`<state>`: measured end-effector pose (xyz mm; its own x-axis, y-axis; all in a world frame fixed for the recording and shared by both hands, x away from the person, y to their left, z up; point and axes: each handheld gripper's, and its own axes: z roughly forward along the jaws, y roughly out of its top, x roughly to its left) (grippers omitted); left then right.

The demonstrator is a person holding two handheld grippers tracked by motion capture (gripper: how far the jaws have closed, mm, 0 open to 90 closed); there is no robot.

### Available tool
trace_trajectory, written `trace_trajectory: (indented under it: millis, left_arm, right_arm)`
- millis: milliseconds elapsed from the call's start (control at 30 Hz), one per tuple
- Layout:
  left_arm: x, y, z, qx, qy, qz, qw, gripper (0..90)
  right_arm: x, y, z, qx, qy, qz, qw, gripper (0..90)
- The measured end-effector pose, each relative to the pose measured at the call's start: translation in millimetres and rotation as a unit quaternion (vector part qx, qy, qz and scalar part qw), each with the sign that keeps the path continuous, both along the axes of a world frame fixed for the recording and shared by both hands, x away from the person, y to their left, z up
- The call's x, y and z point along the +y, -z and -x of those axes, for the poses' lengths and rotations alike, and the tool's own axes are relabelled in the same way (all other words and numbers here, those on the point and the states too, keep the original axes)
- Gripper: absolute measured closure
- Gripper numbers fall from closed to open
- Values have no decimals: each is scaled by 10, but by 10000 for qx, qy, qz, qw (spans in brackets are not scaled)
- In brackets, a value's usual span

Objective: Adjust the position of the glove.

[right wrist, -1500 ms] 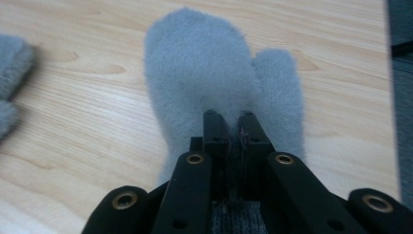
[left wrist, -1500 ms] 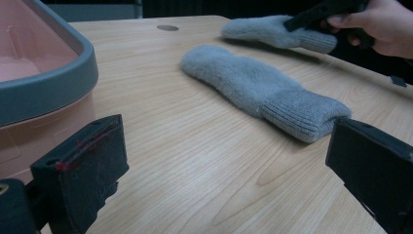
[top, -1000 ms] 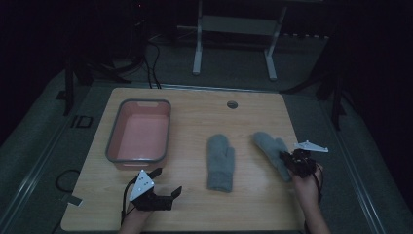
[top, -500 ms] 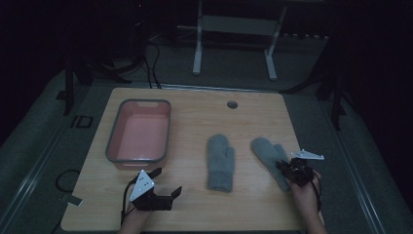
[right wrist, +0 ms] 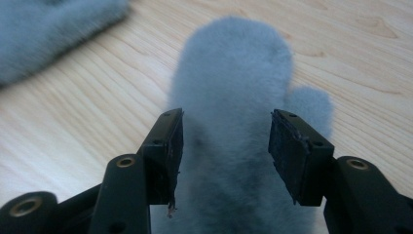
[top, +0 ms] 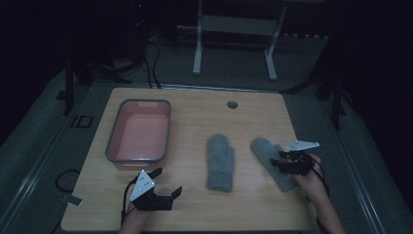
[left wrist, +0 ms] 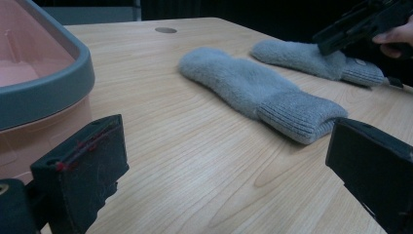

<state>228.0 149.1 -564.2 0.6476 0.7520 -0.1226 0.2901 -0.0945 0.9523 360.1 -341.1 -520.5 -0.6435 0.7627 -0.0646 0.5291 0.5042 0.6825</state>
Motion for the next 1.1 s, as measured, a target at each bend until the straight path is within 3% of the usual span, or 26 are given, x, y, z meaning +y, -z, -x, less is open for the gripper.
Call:
trace_trajectory:
  millis: [167,233,400,600,633,667,700,800,900,967,1100]
  left_arm:
    - [-5,0,2,-1,11,-15,10000,18]
    - [-4,1,1,0,13,-8,10000,19]
    - [-10,1,3,-8,25,-30,10000,18]
    - [-8,-1,5,-8,9,-29,10000,18]
    - [-6,-1,3,-5,-1,-20,10000,18]
    - [-6,-2,3,-8,-2,-19,10000,18]
    - [-6,-3,5,-14,1,-23,10000,18]
    - [-7,-7,10,-21,7,-13,10000,18]
    - [-4,-13,15,-39,5,5,10000,18]
    - [1,-18,21,-52,5,0,10000,18]
    - [4,-21,24,-58,3,36,10000,19]
  right_arm:
    - [-33,160,-51,65,-178,116,9998,512]
    - [-51,217,-50,76,-102,-25,9999,579]
    - [-56,237,-13,98,293,-328,9990,754]
    - [-16,196,37,33,781,-507,9956,827]
    - [-5,173,51,-19,895,-548,9945,830]
    - [24,94,93,-123,1195,-697,9903,832]
    - [41,48,117,-203,1299,-752,9885,832]
    - [110,-104,192,-455,1500,-839,9841,832]
    - [191,-209,244,-627,1677,-770,9808,831]
    - [237,-230,275,-750,1815,-656,9783,830]
    - [265,-174,301,-692,1929,-753,9759,829]
